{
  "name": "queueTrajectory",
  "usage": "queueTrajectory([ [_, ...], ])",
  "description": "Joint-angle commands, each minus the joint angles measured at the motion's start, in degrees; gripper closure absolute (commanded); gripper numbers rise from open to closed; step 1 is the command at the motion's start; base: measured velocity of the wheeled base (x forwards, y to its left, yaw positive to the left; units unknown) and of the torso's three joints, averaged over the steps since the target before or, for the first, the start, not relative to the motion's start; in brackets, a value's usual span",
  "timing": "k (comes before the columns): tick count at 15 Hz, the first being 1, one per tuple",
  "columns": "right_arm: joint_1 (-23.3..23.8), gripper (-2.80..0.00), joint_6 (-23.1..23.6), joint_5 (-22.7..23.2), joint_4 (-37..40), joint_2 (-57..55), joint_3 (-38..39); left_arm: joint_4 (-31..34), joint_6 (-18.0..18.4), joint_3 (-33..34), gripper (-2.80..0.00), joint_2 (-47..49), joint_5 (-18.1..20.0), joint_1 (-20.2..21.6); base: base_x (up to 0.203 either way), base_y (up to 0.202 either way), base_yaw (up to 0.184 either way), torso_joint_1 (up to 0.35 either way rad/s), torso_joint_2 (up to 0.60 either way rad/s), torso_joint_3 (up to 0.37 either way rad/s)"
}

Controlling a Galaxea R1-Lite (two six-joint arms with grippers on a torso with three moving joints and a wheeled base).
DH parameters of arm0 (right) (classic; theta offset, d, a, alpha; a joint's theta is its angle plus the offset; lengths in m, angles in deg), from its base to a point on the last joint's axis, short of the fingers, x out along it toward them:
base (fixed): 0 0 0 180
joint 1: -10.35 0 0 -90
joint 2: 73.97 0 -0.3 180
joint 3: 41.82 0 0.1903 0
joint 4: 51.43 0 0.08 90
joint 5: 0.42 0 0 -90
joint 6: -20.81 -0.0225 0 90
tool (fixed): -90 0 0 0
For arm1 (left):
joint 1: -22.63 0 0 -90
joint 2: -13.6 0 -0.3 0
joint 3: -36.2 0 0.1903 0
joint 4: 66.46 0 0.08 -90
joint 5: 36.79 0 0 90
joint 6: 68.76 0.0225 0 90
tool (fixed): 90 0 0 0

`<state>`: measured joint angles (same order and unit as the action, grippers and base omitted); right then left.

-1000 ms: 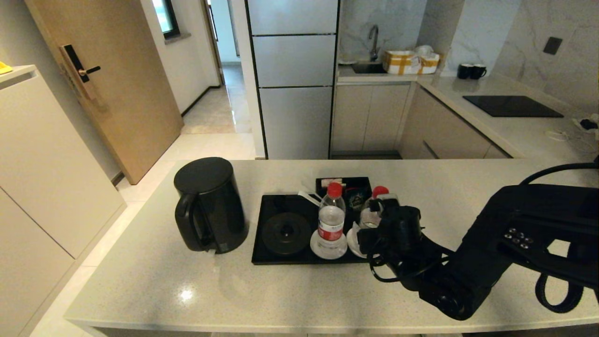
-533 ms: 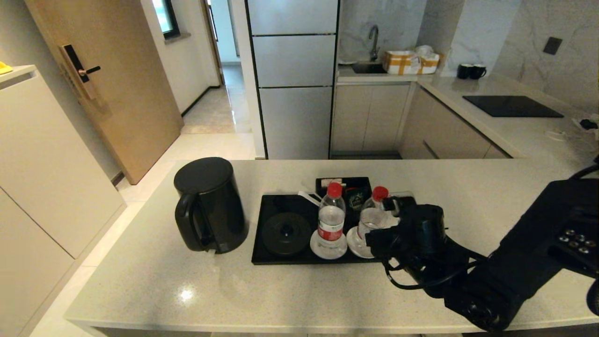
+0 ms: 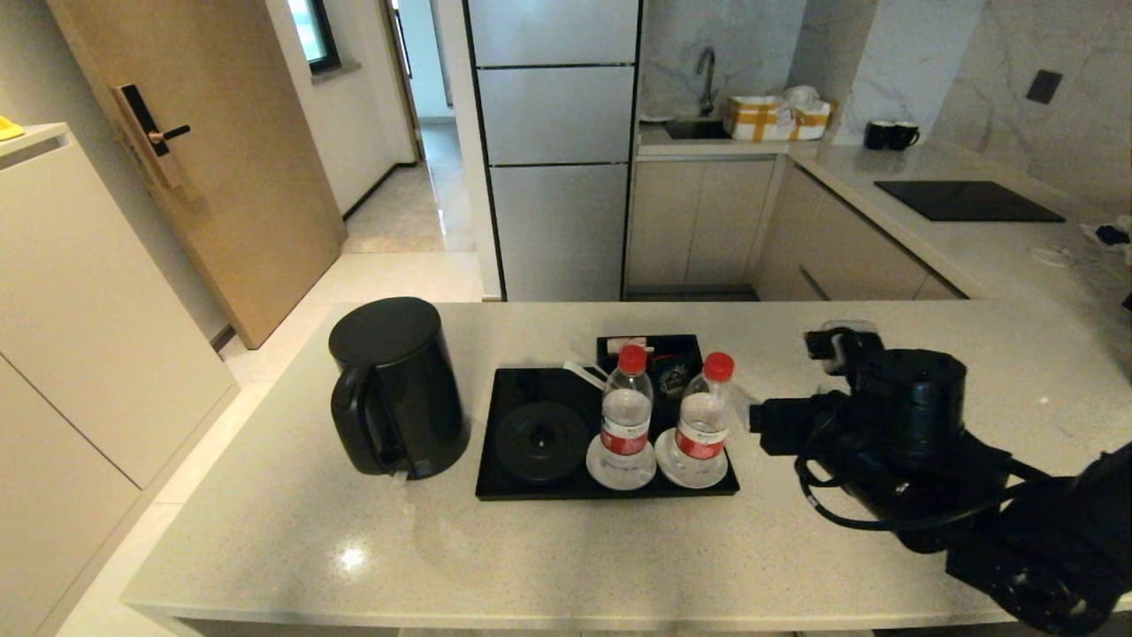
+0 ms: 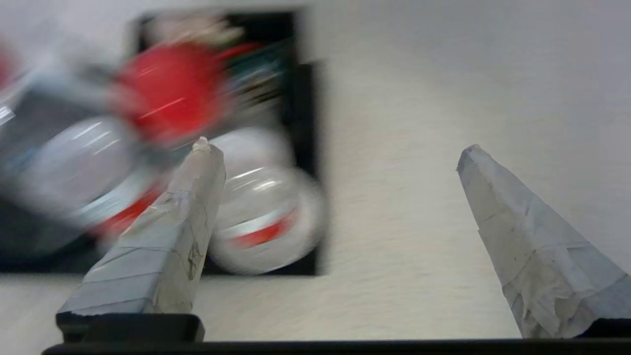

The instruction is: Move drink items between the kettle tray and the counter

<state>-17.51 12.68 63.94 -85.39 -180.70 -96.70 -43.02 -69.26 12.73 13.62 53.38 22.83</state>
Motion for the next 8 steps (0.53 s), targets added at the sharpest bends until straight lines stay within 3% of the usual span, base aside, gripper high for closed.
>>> queueTrajectory([
  [1,3.2,-2.8,0.0,-0.2,-0.5,3.6,1.6,0.0,0.0,0.0,-2.8,0.0,0.0,0.0,0.0,0.0,0.0,0.0,0.0,0.0],
  [4,7.7,-2.8,-0.1,0.2,-0.2,6.8,5.1,0.0,0.0,0.0,-2.8,0.0,0.0,0.0,0.0,0.0,0.0,0.0,0.0,0.0],
  [5,9.1,0.0,-0.1,0.4,0.0,7.6,6.2,0.0,0.0,0.0,-2.8,0.0,0.0,0.0,0.0,0.0,0.0,0.0,0.0,0.0],
  [8,14.4,0.0,-2.1,2.8,-0.7,8.5,9.0,0.0,0.0,0.0,-2.8,0.0,0.0,0.1,0.0,0.0,0.0,0.0,0.0,0.0],
])
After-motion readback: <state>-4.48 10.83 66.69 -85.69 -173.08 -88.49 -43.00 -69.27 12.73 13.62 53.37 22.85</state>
